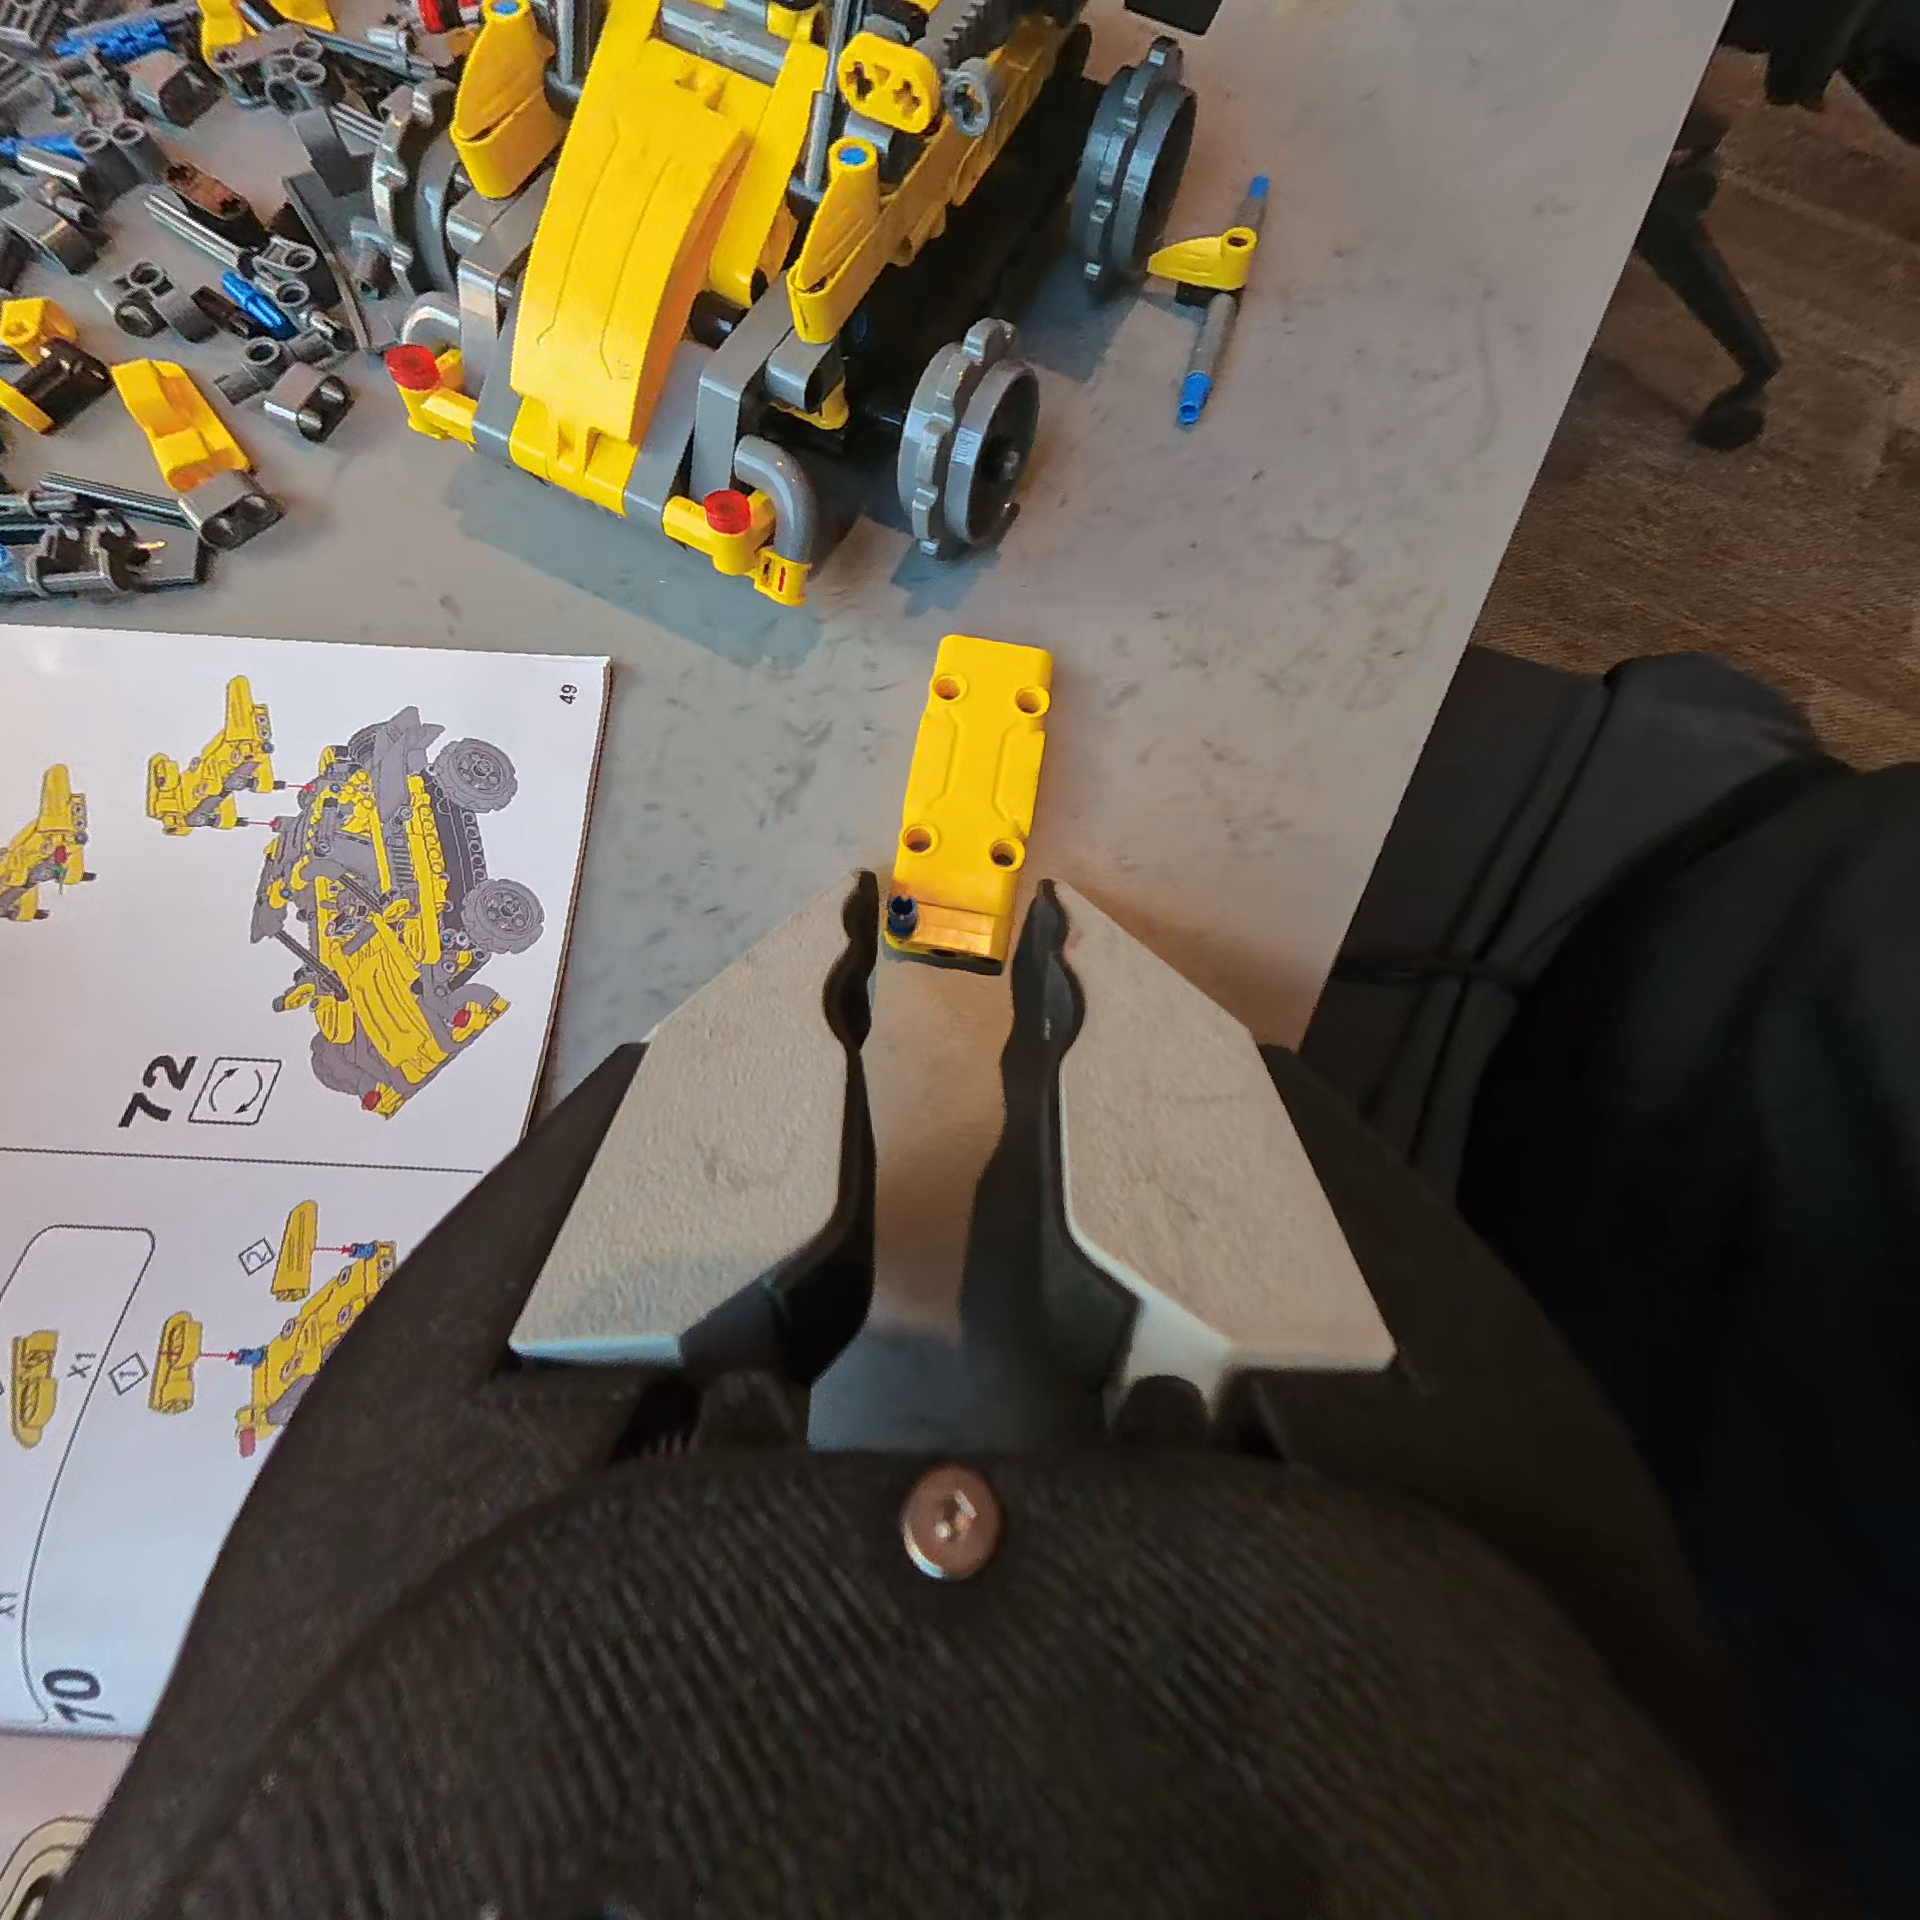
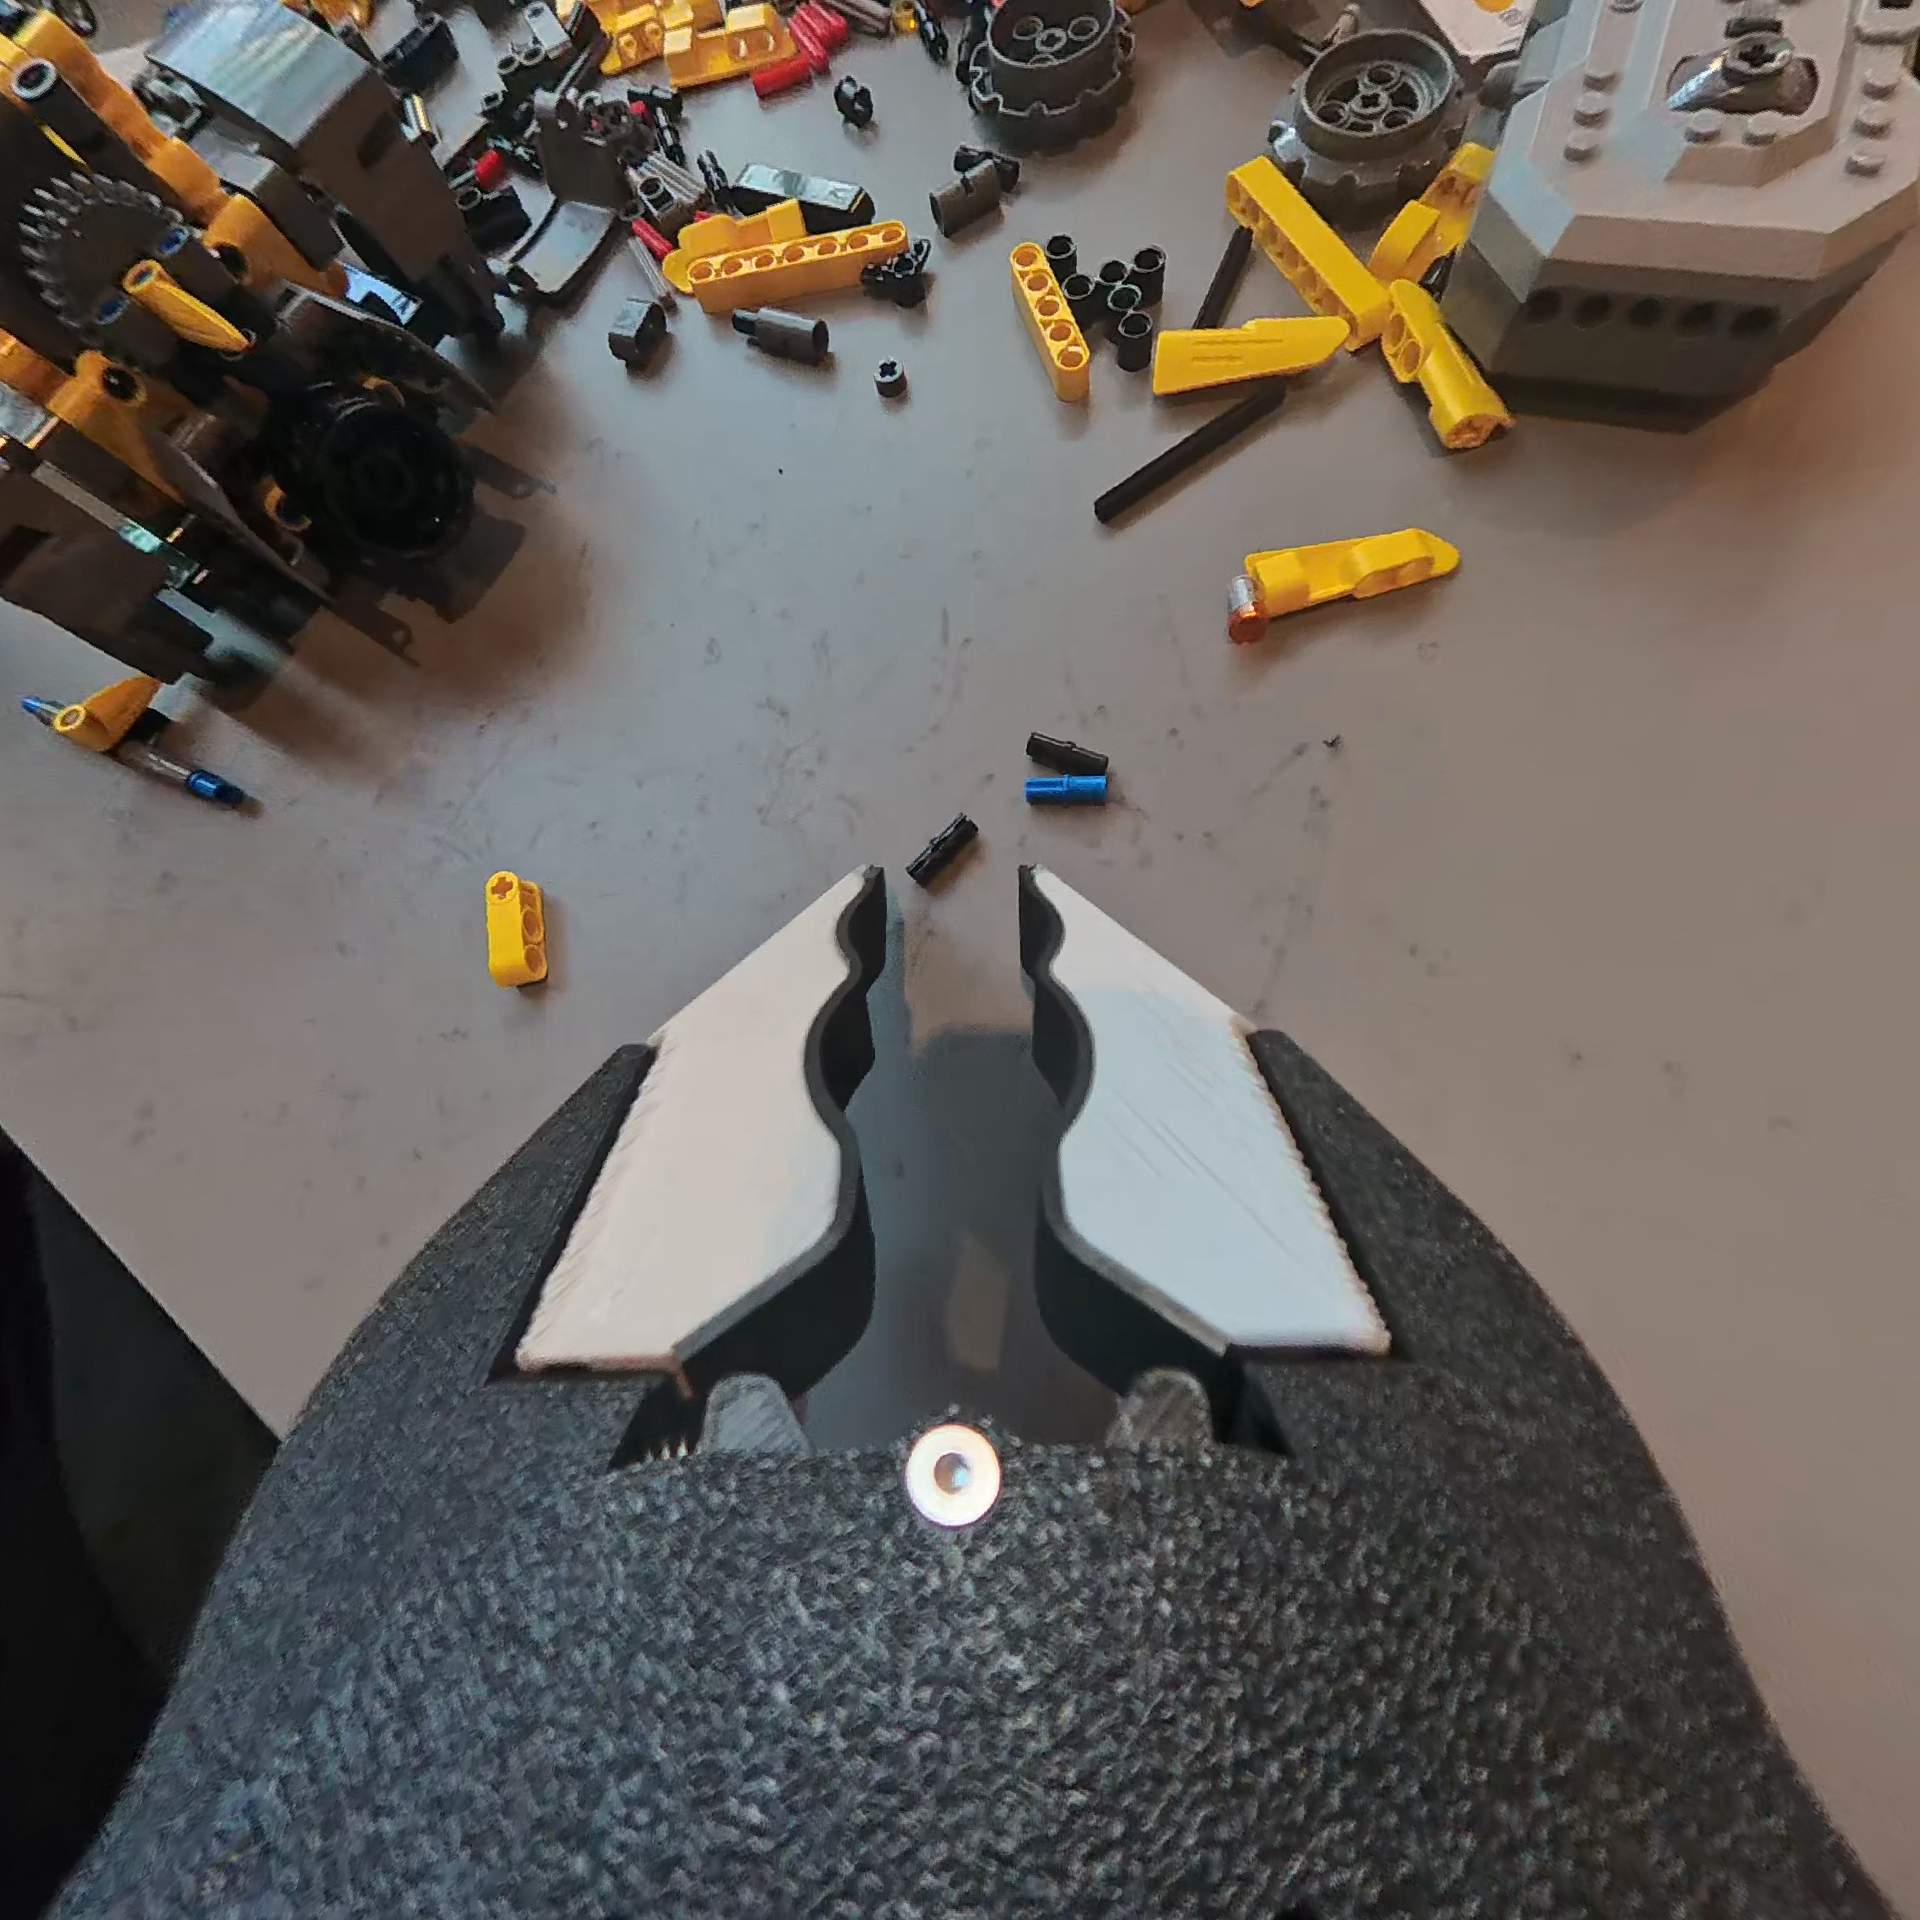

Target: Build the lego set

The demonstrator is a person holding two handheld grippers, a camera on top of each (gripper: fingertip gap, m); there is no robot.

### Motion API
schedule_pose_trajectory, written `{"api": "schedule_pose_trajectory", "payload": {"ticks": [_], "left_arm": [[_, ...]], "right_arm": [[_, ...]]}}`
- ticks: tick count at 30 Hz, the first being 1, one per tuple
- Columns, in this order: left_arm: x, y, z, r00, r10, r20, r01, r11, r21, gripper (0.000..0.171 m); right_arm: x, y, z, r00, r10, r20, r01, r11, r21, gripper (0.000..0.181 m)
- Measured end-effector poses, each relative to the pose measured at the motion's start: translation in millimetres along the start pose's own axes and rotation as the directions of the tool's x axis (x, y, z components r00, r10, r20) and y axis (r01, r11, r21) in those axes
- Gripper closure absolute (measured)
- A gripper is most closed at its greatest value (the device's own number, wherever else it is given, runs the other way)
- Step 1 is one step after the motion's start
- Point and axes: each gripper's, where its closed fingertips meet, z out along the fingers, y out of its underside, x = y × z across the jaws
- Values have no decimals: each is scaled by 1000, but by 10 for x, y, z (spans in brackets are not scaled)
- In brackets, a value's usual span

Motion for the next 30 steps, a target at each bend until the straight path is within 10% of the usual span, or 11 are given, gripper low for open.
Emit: {"api": "schedule_pose_trajectory", "payload": {"ticks": [30], "left_arm": [[64,27,-34,997,-15,75,9,997,73,131]], "right_arm": [[-596,36,174,990,-105,98,110,993,-43,176]]}}
